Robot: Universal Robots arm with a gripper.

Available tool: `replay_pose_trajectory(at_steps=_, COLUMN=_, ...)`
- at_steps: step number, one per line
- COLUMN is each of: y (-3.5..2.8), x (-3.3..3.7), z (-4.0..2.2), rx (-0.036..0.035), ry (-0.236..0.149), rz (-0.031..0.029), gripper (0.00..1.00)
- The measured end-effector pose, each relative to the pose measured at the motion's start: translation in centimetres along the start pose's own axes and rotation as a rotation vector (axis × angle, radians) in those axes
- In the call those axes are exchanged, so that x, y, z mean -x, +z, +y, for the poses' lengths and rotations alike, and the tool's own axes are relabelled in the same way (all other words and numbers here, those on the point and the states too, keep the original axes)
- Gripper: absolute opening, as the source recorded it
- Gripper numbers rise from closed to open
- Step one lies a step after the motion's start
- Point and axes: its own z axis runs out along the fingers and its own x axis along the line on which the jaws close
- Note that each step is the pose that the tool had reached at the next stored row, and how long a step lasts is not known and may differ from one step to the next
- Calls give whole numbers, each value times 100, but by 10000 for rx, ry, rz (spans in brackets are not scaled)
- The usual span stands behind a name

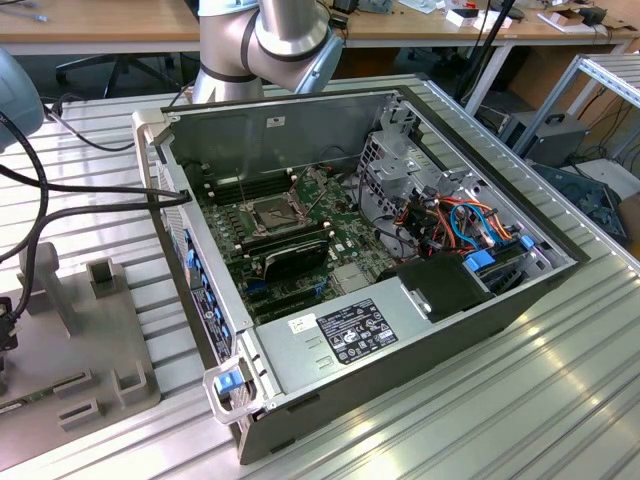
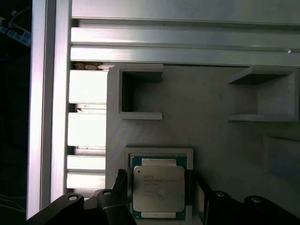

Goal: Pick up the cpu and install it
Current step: 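Pick up the cpu and move it towards the insertion slot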

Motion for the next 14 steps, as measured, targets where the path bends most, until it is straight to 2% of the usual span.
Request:
replay_pose_trajectory(at_steps=3, y=1, x=0, z=0, rx=-1, ry=-40, rz=1, gripper=65)
replay_pose_trajectory(at_steps=4, y=0, x=0, z=0, rx=-1, ry=-40, rz=2, gripper=55)
replay_pose_trajectory(at_steps=7, y=-24, x=0, z=1, rx=0, ry=-40, rz=0, gripper=55)
replay_pose_trajectory(at_steps=14, y=-33, x=0, z=1, rx=0, ry=-41, rz=2, gripper=55)
